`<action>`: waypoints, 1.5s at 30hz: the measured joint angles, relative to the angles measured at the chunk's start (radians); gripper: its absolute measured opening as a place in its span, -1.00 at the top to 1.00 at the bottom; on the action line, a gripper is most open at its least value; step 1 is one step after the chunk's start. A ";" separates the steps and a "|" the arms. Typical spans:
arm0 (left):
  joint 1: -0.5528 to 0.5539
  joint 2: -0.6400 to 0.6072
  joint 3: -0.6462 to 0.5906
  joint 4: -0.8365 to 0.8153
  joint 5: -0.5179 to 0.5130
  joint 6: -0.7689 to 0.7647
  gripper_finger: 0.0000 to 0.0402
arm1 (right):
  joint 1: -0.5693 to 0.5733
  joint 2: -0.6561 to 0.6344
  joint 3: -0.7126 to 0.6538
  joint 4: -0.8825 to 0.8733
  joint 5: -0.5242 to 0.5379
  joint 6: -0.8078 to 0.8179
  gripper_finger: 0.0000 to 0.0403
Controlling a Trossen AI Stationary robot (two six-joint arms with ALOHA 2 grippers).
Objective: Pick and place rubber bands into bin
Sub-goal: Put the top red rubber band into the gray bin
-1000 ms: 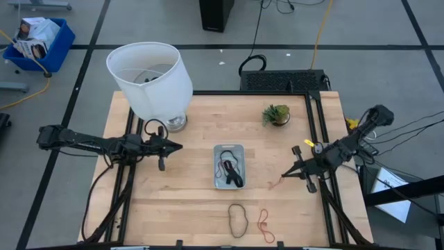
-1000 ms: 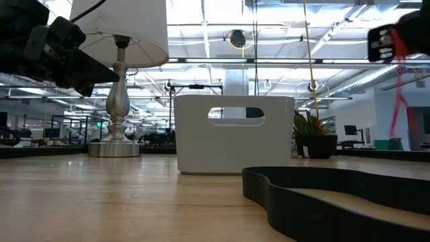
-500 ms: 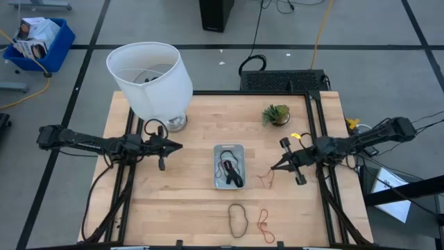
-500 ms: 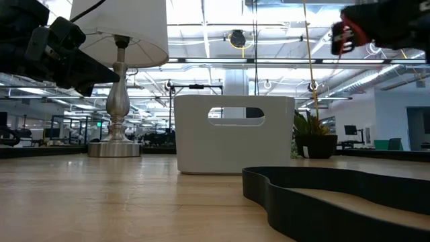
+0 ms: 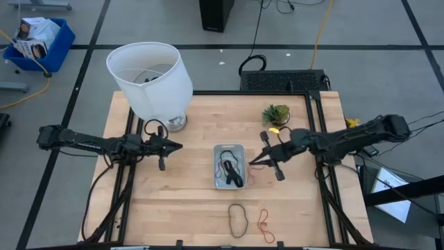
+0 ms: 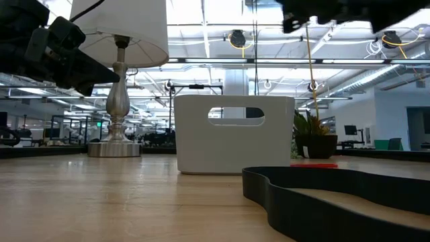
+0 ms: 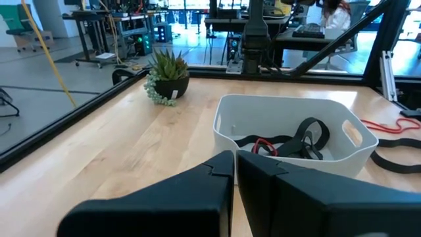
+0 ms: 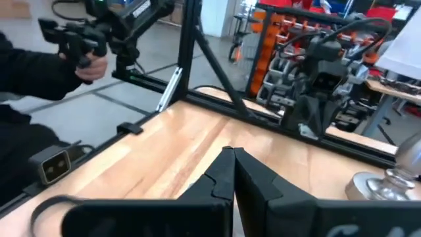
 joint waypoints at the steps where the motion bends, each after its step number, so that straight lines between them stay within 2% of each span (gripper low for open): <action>1: 0.000 0.000 0.000 -0.001 0.000 0.001 0.87 | -0.009 0.026 0.025 -0.005 -0.002 0.003 1.00; 4: 0.000 0.000 0.000 -0.007 0.000 0.000 0.87 | -0.036 0.085 0.089 -0.053 -0.051 0.006 1.00; 7: 0.000 0.000 0.000 -0.032 0.000 -0.019 0.87 | -0.057 0.089 0.101 -0.108 -0.074 0.013 1.00; 15: 0.000 0.000 0.000 -0.148 0.001 -0.076 0.87 | -0.116 0.009 0.101 -0.615 -0.074 -0.013 1.00; 19: 0.000 0.000 0.000 -0.148 0.000 -0.077 0.87 | -0.128 0.029 0.100 -0.771 -0.071 0.014 1.00; 23: 0.000 0.000 0.000 -0.142 -0.004 -0.069 0.87 | -0.119 0.071 0.066 -0.752 -0.071 0.026 0.97; 26: 0.000 0.000 0.000 -0.133 -0.005 -0.068 0.87 | -0.120 0.121 0.033 -0.714 -0.071 0.033 0.85; 31: 0.000 0.000 0.000 -0.123 -0.005 -0.065 0.87 | -0.120 0.199 -0.004 -0.615 -0.019 0.017 0.46; 35: 0.000 0.000 0.000 -0.125 -0.005 -0.066 0.87 | -0.120 0.256 -0.017 -0.501 -0.018 0.021 0.14; 38: 0.000 0.000 0.000 -0.126 -0.005 -0.065 0.87 | -0.120 0.309 -0.017 -0.488 -0.022 0.018 -0.03; 45: 0.000 0.000 0.000 -0.127 -0.005 -0.045 0.87 | -0.120 0.442 -0.015 -0.461 0.002 0.021 -0.13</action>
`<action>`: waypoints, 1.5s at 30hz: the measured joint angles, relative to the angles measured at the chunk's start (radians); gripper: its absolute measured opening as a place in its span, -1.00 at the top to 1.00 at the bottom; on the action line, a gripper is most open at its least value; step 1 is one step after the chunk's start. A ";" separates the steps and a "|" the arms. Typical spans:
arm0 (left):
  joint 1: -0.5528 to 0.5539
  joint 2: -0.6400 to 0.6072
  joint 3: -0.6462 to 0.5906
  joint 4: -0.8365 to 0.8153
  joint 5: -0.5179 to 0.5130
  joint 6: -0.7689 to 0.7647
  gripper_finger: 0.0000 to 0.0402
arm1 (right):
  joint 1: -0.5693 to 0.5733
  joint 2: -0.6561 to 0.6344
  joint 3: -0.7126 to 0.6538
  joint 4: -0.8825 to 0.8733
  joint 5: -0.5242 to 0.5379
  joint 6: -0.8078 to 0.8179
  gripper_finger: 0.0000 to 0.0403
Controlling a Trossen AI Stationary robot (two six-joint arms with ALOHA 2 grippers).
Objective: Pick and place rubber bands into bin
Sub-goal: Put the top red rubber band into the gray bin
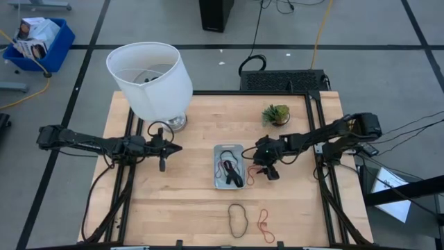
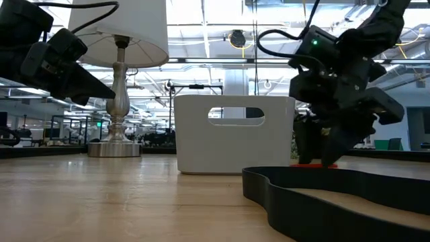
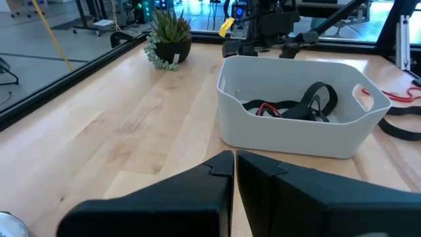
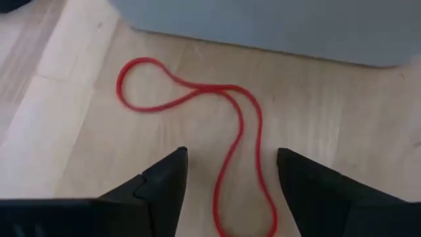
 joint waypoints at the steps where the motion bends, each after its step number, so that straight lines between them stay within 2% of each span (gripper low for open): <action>1: 0.000 0.000 0.000 -0.001 0.000 0.003 0.87 | 0.001 0.015 0.001 0.003 0.015 0.000 -0.12; 5: 0.000 0.000 0.000 0.000 0.000 0.006 0.87 | 0.007 0.067 0.002 -0.005 0.042 -0.003 -0.04; 8: 0.000 0.000 0.000 0.000 0.000 0.006 0.87 | 0.027 0.105 0.001 -0.005 0.059 -0.019 0.10; 12: 0.000 0.000 0.000 0.000 0.000 0.006 0.87 | 0.050 0.146 0.004 0.003 0.063 -0.022 0.42; 16: 0.000 0.000 0.000 0.000 0.000 0.005 0.87 | 0.058 0.152 0.005 0.003 0.049 -0.015 0.84; 18: 0.000 0.000 0.000 0.000 0.000 -0.001 0.87 | 0.061 0.148 0.003 -0.002 0.043 -0.016 0.95; 24: 0.000 0.000 0.000 0.000 -0.001 -0.011 0.87 | 0.084 0.056 -0.005 -0.044 0.078 -0.021 0.99; 26: 0.000 0.000 0.000 0.000 -0.001 -0.013 0.87 | 0.097 -0.009 -0.005 -0.050 0.083 -0.022 1.00; 31: 0.000 0.000 0.000 0.000 -0.001 -0.010 0.87 | 0.148 -0.187 -0.011 -0.192 0.137 -0.014 1.00; 34: 0.000 0.000 0.000 0.002 -0.002 -0.008 0.87 | 0.183 -0.306 -0.008 -0.211 0.188 0.012 1.00; 38: 0.000 0.000 0.000 0.005 -0.002 -0.009 0.87 | 0.217 -0.446 -0.008 -0.215 0.191 0.018 1.00; 45: 0.000 0.000 0.000 0.007 -0.002 -0.022 0.87 | 0.224 -0.576 -0.006 -0.203 0.197 0.013 1.00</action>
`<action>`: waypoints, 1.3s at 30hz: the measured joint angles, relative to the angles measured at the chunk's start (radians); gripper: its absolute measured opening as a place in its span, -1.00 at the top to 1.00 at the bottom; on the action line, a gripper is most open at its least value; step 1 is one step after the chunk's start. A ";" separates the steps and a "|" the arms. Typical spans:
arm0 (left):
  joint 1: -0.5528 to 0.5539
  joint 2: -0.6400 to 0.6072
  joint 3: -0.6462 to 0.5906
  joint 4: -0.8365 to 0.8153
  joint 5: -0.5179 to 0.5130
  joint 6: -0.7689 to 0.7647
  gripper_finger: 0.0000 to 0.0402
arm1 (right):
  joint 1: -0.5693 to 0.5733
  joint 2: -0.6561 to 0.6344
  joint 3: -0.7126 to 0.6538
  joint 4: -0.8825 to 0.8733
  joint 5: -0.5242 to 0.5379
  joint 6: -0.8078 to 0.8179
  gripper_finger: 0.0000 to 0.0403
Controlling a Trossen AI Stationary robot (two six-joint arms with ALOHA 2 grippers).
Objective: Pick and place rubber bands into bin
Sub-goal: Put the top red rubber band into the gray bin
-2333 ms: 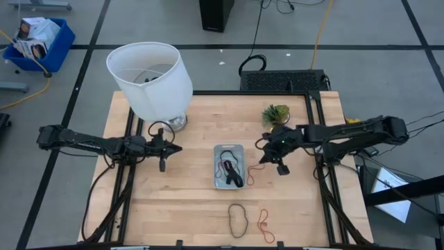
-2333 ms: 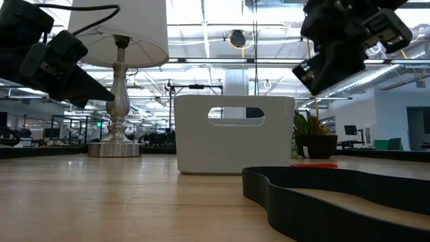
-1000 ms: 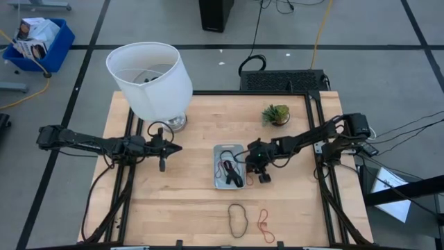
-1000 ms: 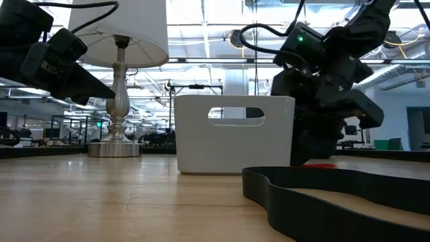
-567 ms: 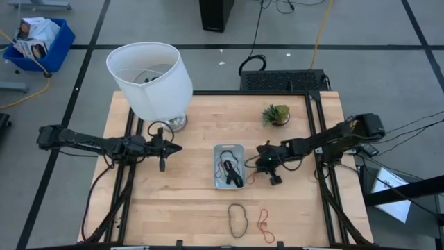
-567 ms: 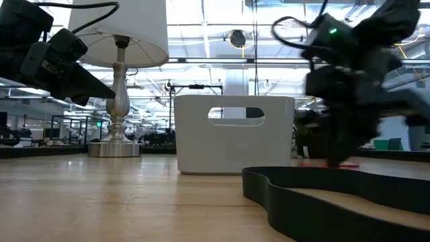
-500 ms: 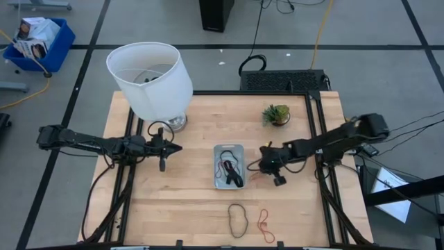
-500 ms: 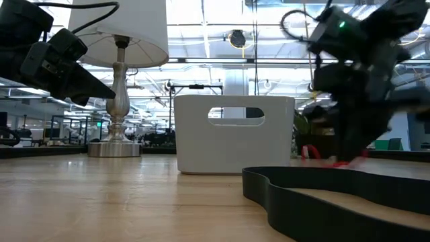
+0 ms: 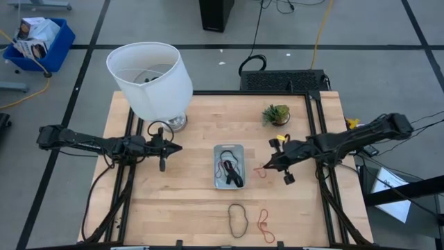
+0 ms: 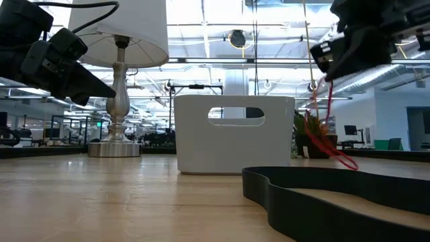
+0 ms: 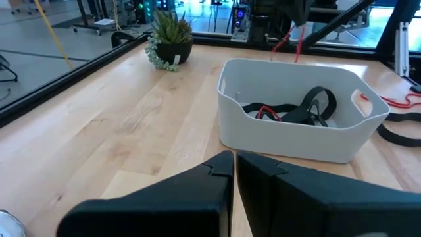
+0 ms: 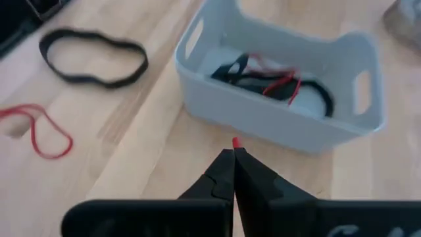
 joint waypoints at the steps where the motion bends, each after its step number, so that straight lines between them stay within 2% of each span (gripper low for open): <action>1: 0.000 0.000 0.000 0.000 0.000 -0.003 0.87 | 0.000 -0.012 0.000 0.009 -0.001 -0.001 1.00; 12: 0.000 0.000 0.000 0.000 0.000 -0.008 0.87 | 0.011 -0.191 0.002 0.125 -0.012 0.003 1.00; 18: 0.000 0.000 0.000 0.001 0.000 -0.008 0.87 | 0.040 -0.212 0.002 0.287 -0.132 0.012 1.00; 21: 0.000 0.000 0.000 0.001 0.000 -0.008 0.87 | 0.067 -0.197 0.003 0.339 -0.147 -0.001 1.00; 26: 0.000 0.000 0.000 0.001 0.000 -0.008 0.87 | 0.084 -0.216 0.003 0.314 -0.140 -0.051 1.00; 32: 0.000 0.000 0.000 0.001 0.000 -0.008 0.87 | 0.055 -0.314 0.003 0.197 -0.081 -0.081 1.00; 39: 0.000 0.000 0.000 0.001 0.000 -0.008 0.87 | 0.009 -0.415 -0.011 0.072 -0.085 -0.065 1.00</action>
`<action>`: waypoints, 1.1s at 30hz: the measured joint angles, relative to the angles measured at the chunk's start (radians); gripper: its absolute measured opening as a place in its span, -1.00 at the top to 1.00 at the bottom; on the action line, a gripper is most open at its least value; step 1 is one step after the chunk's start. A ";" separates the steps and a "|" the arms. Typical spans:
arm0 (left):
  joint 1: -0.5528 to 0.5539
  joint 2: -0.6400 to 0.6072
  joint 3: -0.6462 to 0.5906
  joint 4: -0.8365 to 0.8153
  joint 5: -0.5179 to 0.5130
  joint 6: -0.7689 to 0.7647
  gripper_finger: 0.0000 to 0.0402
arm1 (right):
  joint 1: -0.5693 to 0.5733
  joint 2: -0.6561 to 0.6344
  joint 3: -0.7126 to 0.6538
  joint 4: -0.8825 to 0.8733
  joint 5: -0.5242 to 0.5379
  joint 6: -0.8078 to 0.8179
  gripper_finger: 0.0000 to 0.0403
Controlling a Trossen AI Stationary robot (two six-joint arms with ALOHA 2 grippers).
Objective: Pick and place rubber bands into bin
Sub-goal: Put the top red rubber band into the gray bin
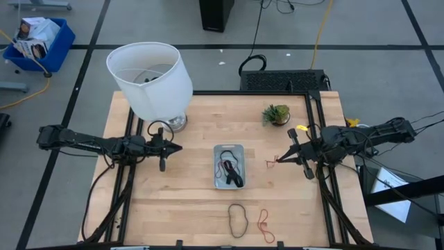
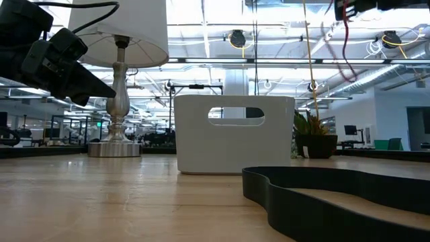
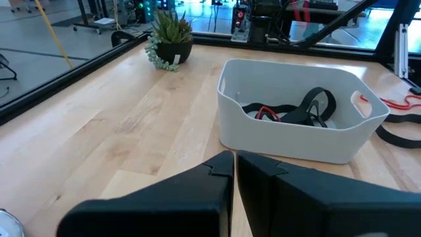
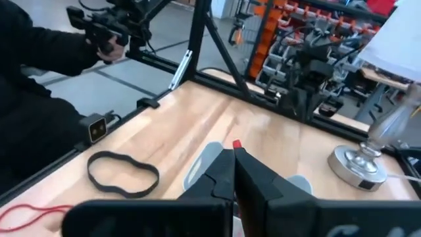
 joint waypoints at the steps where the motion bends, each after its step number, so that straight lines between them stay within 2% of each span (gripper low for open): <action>1: 0.000 0.000 0.000 0.000 0.000 0.000 0.87 | 0.001 -0.017 -0.014 0.002 -0.002 0.000 1.00; 10: 0.000 0.000 0.000 0.000 0.000 0.000 0.87 | -0.004 -0.138 -0.173 0.110 0.028 0.037 1.00; 18: 0.000 0.000 0.000 0.000 0.000 0.000 0.87 | -0.076 -0.166 -0.320 0.274 0.025 0.085 1.00; 21: 0.000 0.000 0.000 0.001 0.000 0.000 0.87 | -0.122 -0.132 -0.358 0.362 0.010 0.109 1.00; 28: 0.000 0.000 0.000 0.002 -0.020 0.000 0.87 | -0.176 0.035 -0.366 0.654 -0.124 0.138 1.00; 33: 0.000 0.000 0.000 0.002 -0.024 0.003 0.87 | -0.194 0.172 -0.293 0.697 -0.162 0.120 1.00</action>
